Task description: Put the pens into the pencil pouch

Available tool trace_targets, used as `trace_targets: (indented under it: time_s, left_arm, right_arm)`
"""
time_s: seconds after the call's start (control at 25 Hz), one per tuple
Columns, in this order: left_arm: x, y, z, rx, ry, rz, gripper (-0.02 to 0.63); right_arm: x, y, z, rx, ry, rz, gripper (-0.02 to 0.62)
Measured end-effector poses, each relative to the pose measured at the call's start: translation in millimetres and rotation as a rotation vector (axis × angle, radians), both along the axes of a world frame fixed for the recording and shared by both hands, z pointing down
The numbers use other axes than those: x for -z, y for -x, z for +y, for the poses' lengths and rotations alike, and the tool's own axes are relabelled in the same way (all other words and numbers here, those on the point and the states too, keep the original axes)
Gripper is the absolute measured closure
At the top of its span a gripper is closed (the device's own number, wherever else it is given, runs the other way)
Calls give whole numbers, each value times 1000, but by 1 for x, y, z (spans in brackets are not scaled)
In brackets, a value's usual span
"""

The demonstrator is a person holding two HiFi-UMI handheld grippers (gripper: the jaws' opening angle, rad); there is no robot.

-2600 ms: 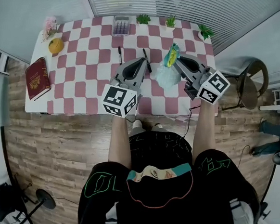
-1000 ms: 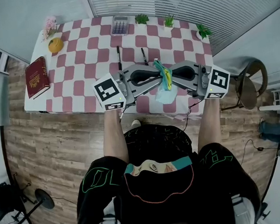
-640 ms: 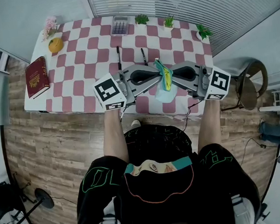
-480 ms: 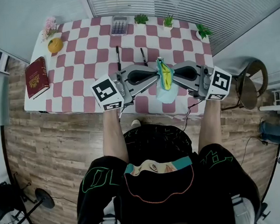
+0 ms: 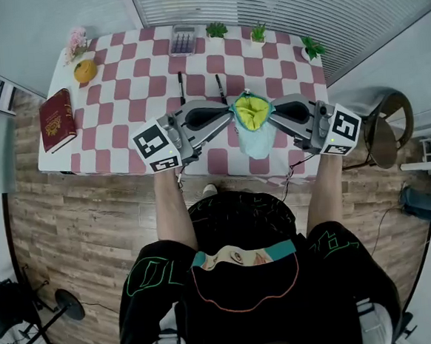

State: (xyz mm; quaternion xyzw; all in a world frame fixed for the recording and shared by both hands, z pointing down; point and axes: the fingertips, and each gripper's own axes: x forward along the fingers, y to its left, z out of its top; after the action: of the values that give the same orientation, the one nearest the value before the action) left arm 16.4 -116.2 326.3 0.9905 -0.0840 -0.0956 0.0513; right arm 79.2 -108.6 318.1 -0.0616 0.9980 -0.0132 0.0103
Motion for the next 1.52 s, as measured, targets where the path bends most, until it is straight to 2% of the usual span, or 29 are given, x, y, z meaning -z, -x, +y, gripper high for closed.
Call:
trace_targets:
  time_s: [0.24,0.52,0.8,0.96,1.08,1.28,1.52]
  left_arm:
    - [0,27,-6,73,15,35,611]
    - [-3,33,-8,108,24,39,609]
    - [-2,47,-7,152,38,53,609]
    - [-9,58,-4,186,51,24,609]
    - [-17,64,-1,208,60,-32,609]
    - [-27,66,6,216,74,-85,609]
    - [-41,68,11,225,94,-138,609]
  right_arm:
    - [-1,-16,-1,-31,5,-15,581]
    - [-9,-12,-2,-35,27,-6,581]
    - [-14,-14,-17,-117,87,-51,575]
    - [-20,-7,-17,-126,92,-43,575]
    - [-27,-2,-20,-147,100,-34,575]
    - [-39,1,-35,-238,146,-10,575]
    - [-81,0,-72,-443,267,145,575]
